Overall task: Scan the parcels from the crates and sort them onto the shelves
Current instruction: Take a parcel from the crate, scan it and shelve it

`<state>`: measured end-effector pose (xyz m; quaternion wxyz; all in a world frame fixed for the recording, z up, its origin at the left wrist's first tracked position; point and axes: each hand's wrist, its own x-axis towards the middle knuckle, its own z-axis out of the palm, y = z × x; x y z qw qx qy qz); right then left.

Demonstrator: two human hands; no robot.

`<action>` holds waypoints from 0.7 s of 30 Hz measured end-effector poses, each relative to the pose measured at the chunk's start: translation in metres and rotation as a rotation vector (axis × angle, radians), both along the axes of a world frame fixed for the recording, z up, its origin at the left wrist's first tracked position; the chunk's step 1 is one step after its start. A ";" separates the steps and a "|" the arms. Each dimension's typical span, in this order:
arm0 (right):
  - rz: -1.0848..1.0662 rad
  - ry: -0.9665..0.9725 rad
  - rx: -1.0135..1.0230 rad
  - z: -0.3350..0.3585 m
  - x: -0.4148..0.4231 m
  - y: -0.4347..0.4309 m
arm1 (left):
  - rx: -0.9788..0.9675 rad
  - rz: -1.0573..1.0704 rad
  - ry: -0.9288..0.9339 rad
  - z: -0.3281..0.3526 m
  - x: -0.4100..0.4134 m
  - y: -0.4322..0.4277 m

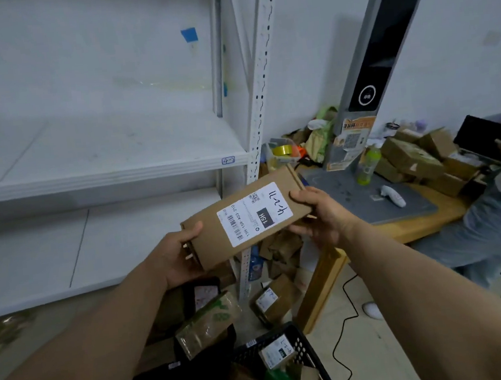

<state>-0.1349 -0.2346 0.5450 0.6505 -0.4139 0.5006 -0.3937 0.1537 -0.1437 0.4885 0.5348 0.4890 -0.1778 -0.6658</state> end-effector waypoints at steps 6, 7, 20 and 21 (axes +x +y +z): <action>0.031 -0.078 0.077 -0.017 -0.010 -0.031 | -0.129 0.302 0.059 0.002 -0.045 -0.039; 0.040 -0.088 0.092 -0.022 -0.015 -0.036 | -0.128 0.325 0.053 0.002 -0.055 -0.046; 0.314 -0.038 0.346 -0.071 -0.090 -0.096 | 0.050 0.302 0.105 -0.011 -0.193 -0.134; 0.319 0.008 0.365 -0.079 -0.096 -0.105 | 0.074 0.296 0.056 -0.015 -0.197 -0.140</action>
